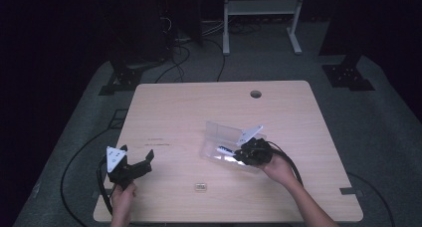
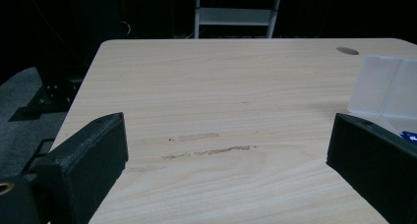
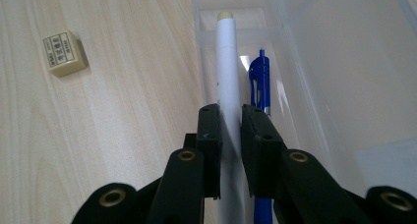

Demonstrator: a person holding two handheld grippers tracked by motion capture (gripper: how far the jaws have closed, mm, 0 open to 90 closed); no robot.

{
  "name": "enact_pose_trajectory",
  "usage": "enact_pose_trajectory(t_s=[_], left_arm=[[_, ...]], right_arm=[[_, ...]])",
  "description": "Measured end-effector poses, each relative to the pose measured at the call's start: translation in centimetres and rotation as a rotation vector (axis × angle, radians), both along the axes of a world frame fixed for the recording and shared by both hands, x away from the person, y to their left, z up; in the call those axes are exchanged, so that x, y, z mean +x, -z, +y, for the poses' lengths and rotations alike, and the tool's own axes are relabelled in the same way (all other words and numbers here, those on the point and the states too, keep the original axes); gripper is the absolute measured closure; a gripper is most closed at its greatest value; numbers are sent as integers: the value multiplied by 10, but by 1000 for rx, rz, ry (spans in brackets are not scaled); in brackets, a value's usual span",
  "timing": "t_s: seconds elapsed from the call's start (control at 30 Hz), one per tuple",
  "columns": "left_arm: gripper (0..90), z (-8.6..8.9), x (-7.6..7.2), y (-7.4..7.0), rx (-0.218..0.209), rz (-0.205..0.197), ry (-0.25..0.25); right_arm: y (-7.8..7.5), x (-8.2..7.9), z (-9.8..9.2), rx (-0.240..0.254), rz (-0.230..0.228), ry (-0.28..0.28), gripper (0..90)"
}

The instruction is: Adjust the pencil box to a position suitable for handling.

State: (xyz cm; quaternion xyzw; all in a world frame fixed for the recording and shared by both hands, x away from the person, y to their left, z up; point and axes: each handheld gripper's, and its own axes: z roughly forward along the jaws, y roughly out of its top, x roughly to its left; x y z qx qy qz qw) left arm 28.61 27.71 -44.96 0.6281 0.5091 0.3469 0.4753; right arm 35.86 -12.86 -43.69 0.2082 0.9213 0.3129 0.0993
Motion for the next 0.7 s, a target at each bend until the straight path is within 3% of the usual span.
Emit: enact_pose_trajectory(t_s=[0.7], left_arm=[[11, 1, -1, -1, -3, -9, -3]], right_arm=[[23, 11, 3, -20, 42, 20, 783]])
